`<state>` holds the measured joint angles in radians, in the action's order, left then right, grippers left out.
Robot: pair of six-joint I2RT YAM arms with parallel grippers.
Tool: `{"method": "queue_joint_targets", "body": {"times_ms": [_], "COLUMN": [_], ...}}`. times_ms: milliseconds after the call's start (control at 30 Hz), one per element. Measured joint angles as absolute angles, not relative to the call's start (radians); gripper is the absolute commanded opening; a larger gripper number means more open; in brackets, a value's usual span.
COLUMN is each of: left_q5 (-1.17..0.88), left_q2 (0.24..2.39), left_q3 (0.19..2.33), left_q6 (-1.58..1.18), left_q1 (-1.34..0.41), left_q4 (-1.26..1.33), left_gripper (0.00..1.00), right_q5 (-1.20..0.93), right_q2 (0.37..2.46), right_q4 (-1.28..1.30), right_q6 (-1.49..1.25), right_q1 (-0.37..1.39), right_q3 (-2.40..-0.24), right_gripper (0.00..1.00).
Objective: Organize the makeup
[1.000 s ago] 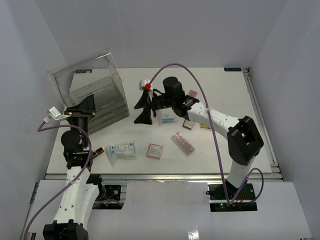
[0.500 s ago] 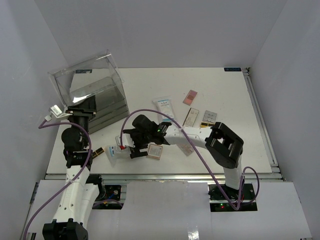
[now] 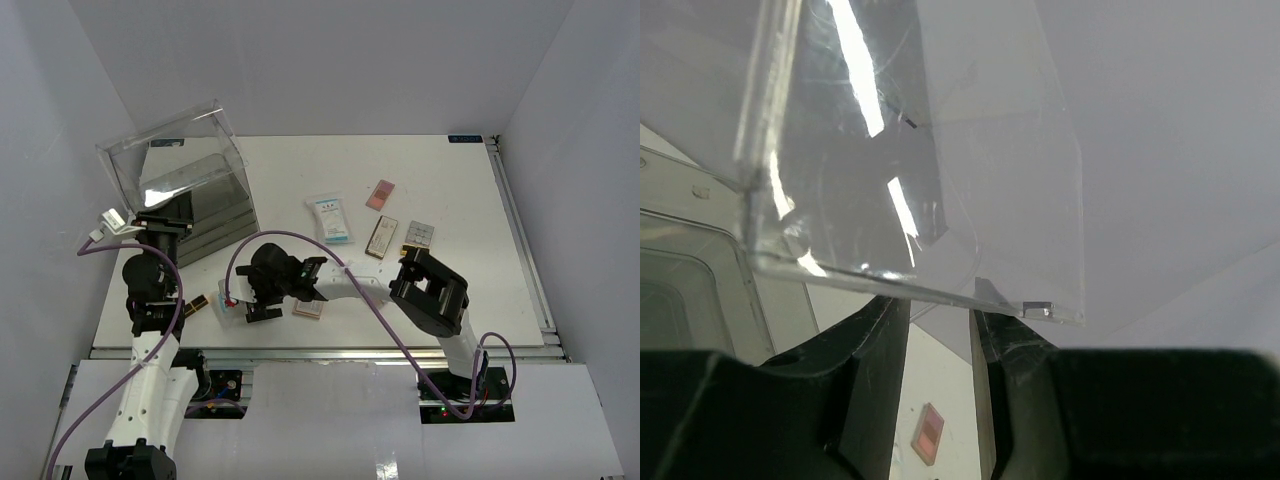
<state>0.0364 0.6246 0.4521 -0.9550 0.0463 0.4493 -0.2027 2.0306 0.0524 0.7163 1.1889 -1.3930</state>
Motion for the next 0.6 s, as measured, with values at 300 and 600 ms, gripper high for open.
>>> {"method": "queue_joint_targets", "body": {"times_ms": [300, 600], "left_q5": [0.037, 0.038], "left_q2": [0.622, 0.616], "left_q3": [0.479, 0.498], "left_q6": [-0.922, -0.902], "left_q1": [0.046, 0.046], "left_q4": [0.419, 0.403], "left_gripper": [0.41, 0.41], "right_q5": [-0.214, -0.201], "right_q2": [2.036, 1.925], "right_q4": [0.016, 0.010], "right_q6": [0.693, 0.720], "right_q1": [1.189, 1.189], "right_q3": [-1.393, -1.338], "right_gripper": [0.27, 0.11]}}
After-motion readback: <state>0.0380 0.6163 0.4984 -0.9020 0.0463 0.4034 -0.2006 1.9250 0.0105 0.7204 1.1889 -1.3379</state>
